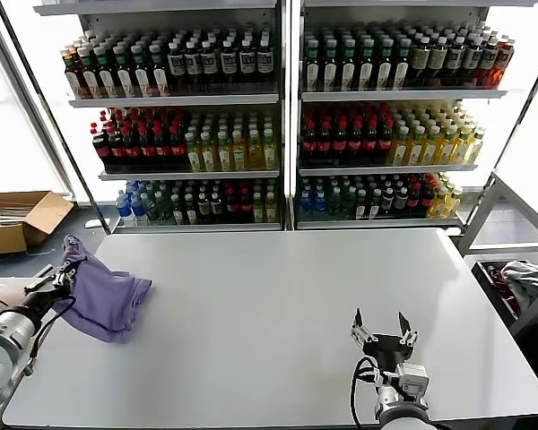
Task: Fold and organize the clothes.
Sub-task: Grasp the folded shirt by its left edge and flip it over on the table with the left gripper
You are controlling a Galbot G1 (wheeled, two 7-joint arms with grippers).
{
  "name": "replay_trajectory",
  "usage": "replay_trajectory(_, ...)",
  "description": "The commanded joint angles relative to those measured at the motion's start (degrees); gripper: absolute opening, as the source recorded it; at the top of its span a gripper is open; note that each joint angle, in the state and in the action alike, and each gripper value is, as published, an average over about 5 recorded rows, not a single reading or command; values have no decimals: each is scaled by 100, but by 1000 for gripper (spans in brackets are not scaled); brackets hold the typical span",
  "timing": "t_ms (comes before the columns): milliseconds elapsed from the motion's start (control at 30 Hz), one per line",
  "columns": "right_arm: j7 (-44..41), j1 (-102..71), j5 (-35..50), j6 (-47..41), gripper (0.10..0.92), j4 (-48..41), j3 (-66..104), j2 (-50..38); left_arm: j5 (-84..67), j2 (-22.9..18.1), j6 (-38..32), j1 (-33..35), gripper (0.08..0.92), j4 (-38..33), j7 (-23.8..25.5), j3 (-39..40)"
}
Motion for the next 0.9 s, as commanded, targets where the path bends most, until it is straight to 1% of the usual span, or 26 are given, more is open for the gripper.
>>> replay_trajectory(33, -7, -295, 12, 96, 823, -15, 271, 18, 659, -574, -35, -170, 115, -1209, 5, 2223)
replay_trajectory(167, -15, -468, -23, 132, 823, -38, 460, 113, 655, -837, -69, -706, 115, -1298, 40, 3570)
replay_trajectory(233, -14, -517, -68, 125, 823, -52, 524, 187, 793, -1043, -16, -1108, 115, -1086, -15, 4355)
replay_trajectory(267, -14, -538, -99, 120, 823, -61, 554, 228, 906, -1180, 8, -1305, 115, -906, -42, 4762)
replay_trajectory(333, -20, -571, -161, 105, 823, -71, 607, 307, 1247, -1527, 29, -1643, 115, -323, -123, 5482)
replay_trajectory(400, -34, -619, -222, 96, 823, -57, 654, 385, 1592, -1902, -31, -1876, 115, 380, -187, 5959)
replay_trajectory(500, -61, -696, -301, 92, 823, -20, 701, 472, 1854, -2370, -232, -2165, 115, 1338, -310, 6215)
replay_trajectory(533, -72, -709, -322, 90, 823, -20, 709, 486, 1850, -2486, -331, -2259, 115, 1560, -340, 6245)
replay_trajectory(600, -90, -710, -366, 86, 823, -50, 714, 495, 1707, -2651, -515, -2424, 115, 1765, -384, 6292)
replay_trajectory(667, -105, -680, -403, 74, 823, -106, 701, 498, 1430, -2730, -644, -2534, 121, 1755, -387, 6325)
replay_trajectory(733, -118, -624, -425, 47, 823, -165, 660, 498, 1127, -2764, -709, -2596, 151, 1616, -405, 6305)
replay_trajectory(900, -148, -359, -414, -68, 823, -339, 453, 453, 607, -2654, -818, -2642, 293, 946, -653, 6111)
